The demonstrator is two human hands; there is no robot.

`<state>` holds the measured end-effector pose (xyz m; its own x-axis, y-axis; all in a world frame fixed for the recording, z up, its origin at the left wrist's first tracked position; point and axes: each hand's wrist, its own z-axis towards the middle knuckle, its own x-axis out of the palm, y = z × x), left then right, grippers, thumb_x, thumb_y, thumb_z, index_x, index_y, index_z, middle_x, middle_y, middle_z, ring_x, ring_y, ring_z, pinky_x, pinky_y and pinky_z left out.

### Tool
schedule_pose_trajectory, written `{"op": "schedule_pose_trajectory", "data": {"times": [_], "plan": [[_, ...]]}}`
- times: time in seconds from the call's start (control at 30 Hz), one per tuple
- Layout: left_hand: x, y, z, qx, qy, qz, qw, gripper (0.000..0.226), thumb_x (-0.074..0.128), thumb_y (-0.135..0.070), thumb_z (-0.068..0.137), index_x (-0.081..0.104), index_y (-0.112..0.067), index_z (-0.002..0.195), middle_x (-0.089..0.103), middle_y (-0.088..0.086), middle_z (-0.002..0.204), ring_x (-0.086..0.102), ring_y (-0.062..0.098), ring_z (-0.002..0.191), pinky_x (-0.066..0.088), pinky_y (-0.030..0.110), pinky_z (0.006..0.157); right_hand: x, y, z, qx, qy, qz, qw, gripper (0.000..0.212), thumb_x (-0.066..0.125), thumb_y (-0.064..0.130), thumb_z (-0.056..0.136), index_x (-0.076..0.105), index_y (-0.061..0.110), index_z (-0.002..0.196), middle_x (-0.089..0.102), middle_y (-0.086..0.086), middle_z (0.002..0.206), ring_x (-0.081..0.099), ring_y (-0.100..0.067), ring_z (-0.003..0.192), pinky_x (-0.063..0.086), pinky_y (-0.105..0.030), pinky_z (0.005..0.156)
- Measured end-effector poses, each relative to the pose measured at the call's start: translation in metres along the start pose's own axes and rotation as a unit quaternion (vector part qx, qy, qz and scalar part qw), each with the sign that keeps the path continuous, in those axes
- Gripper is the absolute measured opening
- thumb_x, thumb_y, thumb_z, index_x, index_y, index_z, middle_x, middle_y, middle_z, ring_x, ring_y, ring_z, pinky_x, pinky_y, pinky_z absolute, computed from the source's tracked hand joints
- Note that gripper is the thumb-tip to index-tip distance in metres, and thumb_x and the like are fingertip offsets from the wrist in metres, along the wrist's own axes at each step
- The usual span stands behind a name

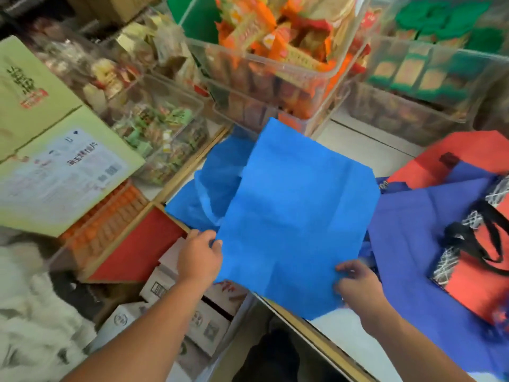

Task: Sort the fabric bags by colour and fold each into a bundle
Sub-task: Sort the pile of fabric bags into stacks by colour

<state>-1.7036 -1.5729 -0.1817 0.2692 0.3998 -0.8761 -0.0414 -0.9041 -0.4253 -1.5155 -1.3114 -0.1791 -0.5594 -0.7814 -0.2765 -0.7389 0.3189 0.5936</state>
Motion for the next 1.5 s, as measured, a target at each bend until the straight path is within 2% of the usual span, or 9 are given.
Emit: {"op": "schedule_pose_trajectory", "data": {"times": [0.23,0.4,0.47,0.6,0.73,0.93,1.13,1.37,1.5], "plan": [[0.022,-0.035,-0.028,0.154,0.06,-0.097,0.981,0.018,0.068,-0.019,0.096,0.054,-0.018,0.084,0.041,-0.01,0.079,0.043,0.014,0.07,0.038,0.036,0.065,-0.016,0.014,-0.018,-0.121,-0.197,-0.003,0.973,0.006,0.058,0.005,0.088,0.059,0.01,0.089,0.061,-0.004,0.087,0.052,-0.024,0.077,0.04,-0.036,0.066],[0.043,-0.07,-0.029,0.162,0.125,-0.141,0.969,0.02,0.066,-0.027,0.094,0.058,-0.015,0.08,0.053,-0.005,0.069,0.053,0.022,0.07,0.047,0.042,0.067,-0.056,0.001,-0.023,-0.123,-0.276,-0.034,0.953,0.035,0.058,0.036,0.071,0.056,0.04,0.105,0.066,-0.005,0.103,0.063,-0.029,0.09,0.049,-0.039,0.071],[0.039,-0.073,-0.027,0.171,0.135,-0.131,0.967,0.018,0.062,-0.028,0.098,0.061,-0.015,0.085,0.058,-0.002,0.077,0.056,0.024,0.077,0.047,0.042,0.069,-0.063,-0.016,-0.023,-0.091,-0.238,-0.062,0.965,0.04,0.06,0.033,0.073,0.055,0.05,0.11,0.07,-0.008,0.112,0.067,-0.03,0.094,0.049,-0.03,0.07],[0.001,-0.059,0.022,0.161,0.066,-0.009,0.985,0.02,0.056,-0.03,0.102,0.058,-0.021,0.085,0.052,0.003,0.089,0.059,0.036,0.087,0.041,0.038,0.065,-0.036,-0.025,-0.042,-0.119,-0.066,-0.123,0.983,0.028,0.068,0.008,0.095,0.067,0.026,0.116,0.074,-0.007,0.116,0.07,-0.024,0.106,0.05,-0.033,0.086],[-0.046,-0.063,0.086,0.114,0.003,0.068,0.991,0.038,0.056,-0.03,0.104,0.053,-0.013,0.137,0.043,0.011,0.141,0.058,0.039,0.113,0.052,0.05,0.084,0.009,0.006,-0.045,-0.103,0.194,-0.153,0.964,0.052,0.068,0.031,0.099,0.044,0.058,0.137,0.077,0.007,0.106,0.074,-0.017,0.095,0.056,-0.031,0.083],[0.013,-0.079,0.027,0.18,0.137,0.031,0.974,0.054,0.063,-0.037,0.098,0.048,-0.01,0.143,0.033,0.011,0.157,0.045,0.037,0.135,0.045,0.05,0.107,0.03,0.024,-0.012,-0.203,0.1,-0.251,0.941,0.039,0.059,0.041,0.1,0.06,0.034,0.139,0.072,0.01,0.085,0.068,-0.005,0.081,0.051,-0.025,0.082],[0.089,-0.054,-0.03,0.16,0.352,0.177,0.905,0.069,0.031,-0.061,0.105,0.009,-0.034,0.164,-0.005,0.003,0.173,-0.005,0.031,0.159,0.006,0.056,0.126,0.006,-0.003,0.028,-0.135,0.006,-0.289,0.948,0.054,0.044,0.056,0.1,0.06,0.023,0.14,0.051,-0.006,0.148,0.05,-0.024,0.133,0.041,-0.04,0.113],[0.087,-0.029,-0.001,0.082,0.274,0.253,0.924,0.075,0.015,-0.064,0.104,0.008,-0.021,0.165,-0.006,0.01,0.173,-0.008,0.035,0.158,-0.002,0.058,0.126,0.019,-0.004,0.013,-0.188,0.038,-0.334,0.923,0.056,0.047,0.055,0.102,0.048,0.03,0.152,0.048,0.004,0.156,0.038,-0.016,0.147,0.031,-0.034,0.119],[0.091,-0.085,-0.016,0.209,0.096,0.125,0.965,0.059,0.06,-0.038,0.098,0.047,-0.008,0.147,0.024,0.025,0.165,0.025,0.045,0.151,0.021,0.06,0.121,-0.033,-0.008,-0.001,-0.18,0.029,-0.207,0.961,0.04,0.056,0.054,0.098,0.066,0.033,0.131,0.07,0.013,0.126,0.062,-0.005,0.12,0.046,-0.032,0.108]]}}
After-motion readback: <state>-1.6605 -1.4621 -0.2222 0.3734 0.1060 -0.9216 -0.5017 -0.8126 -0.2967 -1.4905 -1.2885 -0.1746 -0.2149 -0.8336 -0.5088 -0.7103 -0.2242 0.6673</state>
